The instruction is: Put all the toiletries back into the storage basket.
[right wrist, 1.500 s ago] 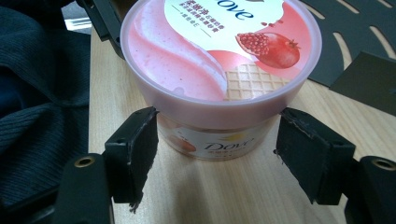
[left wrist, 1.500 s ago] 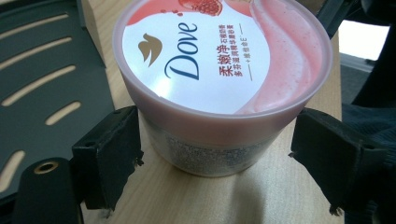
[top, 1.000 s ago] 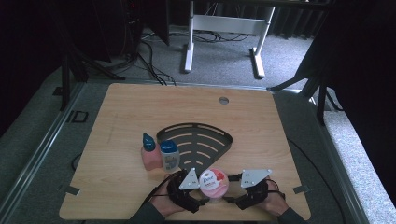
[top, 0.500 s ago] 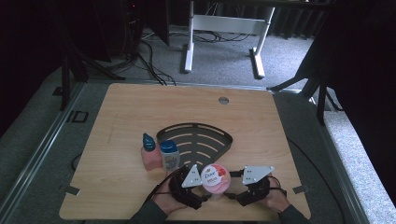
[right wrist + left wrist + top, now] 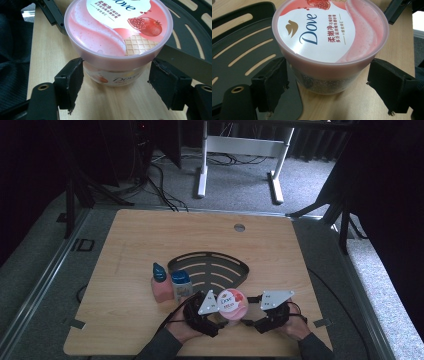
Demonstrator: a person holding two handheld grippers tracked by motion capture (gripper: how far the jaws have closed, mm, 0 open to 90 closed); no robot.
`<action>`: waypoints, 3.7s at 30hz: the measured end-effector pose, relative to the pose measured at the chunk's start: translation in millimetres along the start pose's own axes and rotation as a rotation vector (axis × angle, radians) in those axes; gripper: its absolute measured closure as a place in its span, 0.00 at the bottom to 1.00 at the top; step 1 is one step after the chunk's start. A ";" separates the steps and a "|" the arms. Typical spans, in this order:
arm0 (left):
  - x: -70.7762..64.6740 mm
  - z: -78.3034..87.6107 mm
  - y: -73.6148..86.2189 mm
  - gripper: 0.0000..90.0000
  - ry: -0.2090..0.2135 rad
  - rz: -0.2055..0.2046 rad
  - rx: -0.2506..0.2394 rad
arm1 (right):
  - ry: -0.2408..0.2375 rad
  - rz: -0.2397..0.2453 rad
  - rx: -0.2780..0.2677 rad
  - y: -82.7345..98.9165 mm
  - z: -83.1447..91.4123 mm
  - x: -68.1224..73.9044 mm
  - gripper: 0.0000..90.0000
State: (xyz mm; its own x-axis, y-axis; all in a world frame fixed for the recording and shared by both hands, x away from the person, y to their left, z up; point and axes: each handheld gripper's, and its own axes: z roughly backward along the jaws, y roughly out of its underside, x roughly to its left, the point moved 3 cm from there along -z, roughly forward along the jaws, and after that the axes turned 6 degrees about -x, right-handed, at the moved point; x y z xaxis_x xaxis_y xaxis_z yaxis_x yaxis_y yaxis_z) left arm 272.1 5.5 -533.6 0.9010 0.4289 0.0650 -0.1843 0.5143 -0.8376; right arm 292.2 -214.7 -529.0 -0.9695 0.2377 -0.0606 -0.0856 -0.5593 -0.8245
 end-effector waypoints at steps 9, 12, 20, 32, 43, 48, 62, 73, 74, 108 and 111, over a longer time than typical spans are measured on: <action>7.9 -4.6 -10.9 0.19 -0.027 0.008 0.012 | 0.003 0.002 0.009 -4.5 2.4 -14.8 0.31; 10.9 -4.9 -13.7 0.19 -0.030 0.005 0.015 | 0.003 0.001 0.010 -6.4 2.9 -18.6 0.31; 15.5 -7.3 -20.0 0.19 -0.045 -0.002 0.011 | -0.001 -0.004 0.007 -8.4 4.5 -27.8 0.31; 17.3 -5.5 -31.0 0.19 -0.068 0.000 -0.008 | 0.013 0.019 0.004 -17.9 11.9 -33.4 0.29; 23.4 -10.9 -37.5 0.19 -0.089 0.010 -0.011 | 0.018 0.039 0.026 -23.5 14.3 -44.9 0.29; 27.8 -12.4 -42.7 0.19 -0.106 0.008 -0.012 | 0.023 0.040 0.023 -26.1 15.4 -51.6 0.28; 42.7 -22.1 -51.1 0.19 -0.129 0.047 -0.040 | 0.038 0.044 0.021 -32.6 17.0 -72.8 0.27; 51.7 -29.5 -54.3 0.19 -0.151 0.050 -0.058 | 0.035 0.020 0.026 -32.1 15.6 -87.4 0.27; 52.2 -30.1 -54.6 0.19 -0.155 0.050 -0.061 | 0.034 0.020 0.026 -32.3 15.5 -88.8 0.27; 64.9 -49.4 -55.0 0.19 -0.319 0.122 -0.074 | -0.020 -0.002 0.075 -35.6 -2.2 -130.1 0.26; 66.0 -51.4 -54.5 0.19 -0.330 0.124 -0.076 | -0.023 -0.004 0.082 -35.4 -4.4 -132.8 0.26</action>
State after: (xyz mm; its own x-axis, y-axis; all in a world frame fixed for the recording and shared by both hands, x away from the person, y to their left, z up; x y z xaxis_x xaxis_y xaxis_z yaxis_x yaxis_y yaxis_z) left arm 361.8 -32.4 -511.6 0.6962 0.7075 0.1211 -0.2440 0.3919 -0.8871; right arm 425.0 -222.9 -494.3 -0.9739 0.2227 -0.0439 -0.1073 -0.6220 -0.7756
